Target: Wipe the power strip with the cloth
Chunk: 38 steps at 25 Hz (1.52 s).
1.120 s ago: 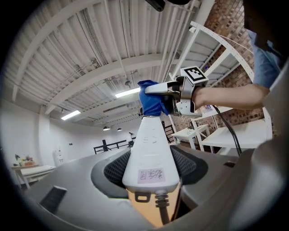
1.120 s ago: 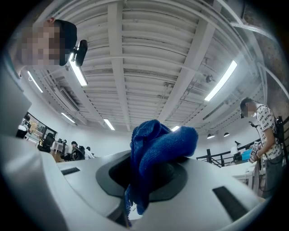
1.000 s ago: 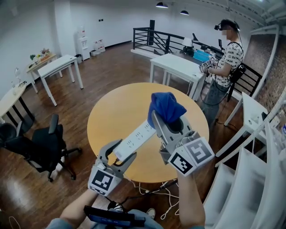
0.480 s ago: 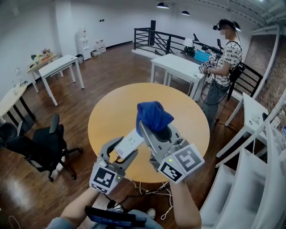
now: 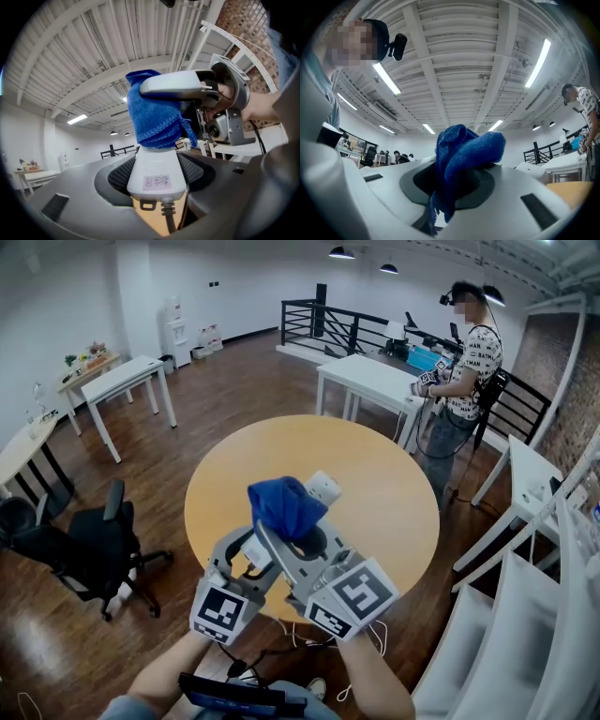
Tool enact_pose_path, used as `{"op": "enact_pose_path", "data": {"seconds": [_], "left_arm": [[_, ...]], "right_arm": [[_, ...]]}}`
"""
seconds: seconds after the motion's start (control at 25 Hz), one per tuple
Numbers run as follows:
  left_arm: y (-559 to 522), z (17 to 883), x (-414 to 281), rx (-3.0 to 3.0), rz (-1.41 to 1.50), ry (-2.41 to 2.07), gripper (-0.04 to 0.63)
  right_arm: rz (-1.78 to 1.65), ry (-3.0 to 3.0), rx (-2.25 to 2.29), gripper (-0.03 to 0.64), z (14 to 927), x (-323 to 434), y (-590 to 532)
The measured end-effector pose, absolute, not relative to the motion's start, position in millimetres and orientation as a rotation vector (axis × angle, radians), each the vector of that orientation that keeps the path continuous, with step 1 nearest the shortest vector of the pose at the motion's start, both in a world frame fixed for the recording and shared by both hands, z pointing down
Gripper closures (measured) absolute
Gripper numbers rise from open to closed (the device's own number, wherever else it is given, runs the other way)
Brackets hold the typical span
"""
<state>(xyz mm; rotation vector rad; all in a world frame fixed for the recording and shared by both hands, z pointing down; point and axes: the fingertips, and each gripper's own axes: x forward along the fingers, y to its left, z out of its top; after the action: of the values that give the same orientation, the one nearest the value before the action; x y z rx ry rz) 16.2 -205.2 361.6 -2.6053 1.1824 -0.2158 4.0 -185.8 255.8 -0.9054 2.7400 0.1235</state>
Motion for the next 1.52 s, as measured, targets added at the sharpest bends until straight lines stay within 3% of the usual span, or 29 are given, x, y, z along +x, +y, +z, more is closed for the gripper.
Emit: {"op": "enact_pose_path", "data": {"seconds": [0.48, 0.96, 1.52], "left_arm": [[-207, 360, 11, -2.635, -0.197, 1.216, 0.316], [-222, 357, -21, -2.733, -0.014, 1.29, 0.316], [-207, 349, -15, -2.721, -0.037, 1.189, 0.316]], "right_arm": [[0.091, 2.753, -0.831, 0.55, 270, -22, -173], [0.122, 2.638, -0.99, 0.549, 261, 36, -179], [0.124, 2.584, -1.085, 0.55, 260, 69, -195]]}}
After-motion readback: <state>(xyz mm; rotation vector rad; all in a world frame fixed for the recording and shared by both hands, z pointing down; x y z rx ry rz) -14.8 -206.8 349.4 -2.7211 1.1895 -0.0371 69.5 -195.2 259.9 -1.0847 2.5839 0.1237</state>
